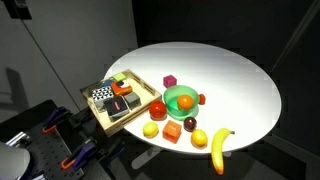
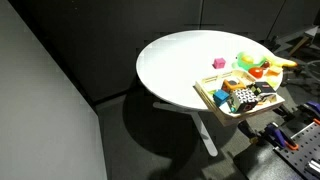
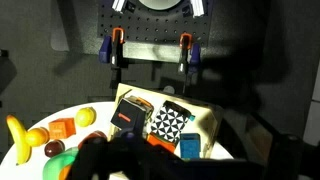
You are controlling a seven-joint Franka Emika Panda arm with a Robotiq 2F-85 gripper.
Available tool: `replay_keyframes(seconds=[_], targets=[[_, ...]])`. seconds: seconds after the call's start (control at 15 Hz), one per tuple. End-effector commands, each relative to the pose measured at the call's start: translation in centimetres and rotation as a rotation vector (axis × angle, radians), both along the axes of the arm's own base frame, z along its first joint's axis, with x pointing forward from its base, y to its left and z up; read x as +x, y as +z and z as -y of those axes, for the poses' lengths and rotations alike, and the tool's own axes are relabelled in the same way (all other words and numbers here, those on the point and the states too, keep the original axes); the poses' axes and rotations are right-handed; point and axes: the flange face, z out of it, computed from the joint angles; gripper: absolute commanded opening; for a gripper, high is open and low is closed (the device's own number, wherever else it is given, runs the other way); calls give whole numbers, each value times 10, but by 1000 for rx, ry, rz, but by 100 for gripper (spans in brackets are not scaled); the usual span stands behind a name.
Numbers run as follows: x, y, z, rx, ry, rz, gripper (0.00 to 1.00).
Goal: Pick up the red toy apple and put it in the green bowl
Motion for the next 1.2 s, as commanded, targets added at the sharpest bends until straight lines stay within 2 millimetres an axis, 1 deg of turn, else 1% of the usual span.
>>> replay_keyframes(seconds=[0.0, 0.27, 0.6, 0.87, 1.13], targets=[[0, 0, 0, 0, 0, 0, 100], [0, 0, 0, 0, 0, 0, 100], [19, 0, 15, 1, -55, 1, 100], [35, -6, 36, -1, -103, 1, 100], [55, -13, 62, 13, -155, 16, 100]])
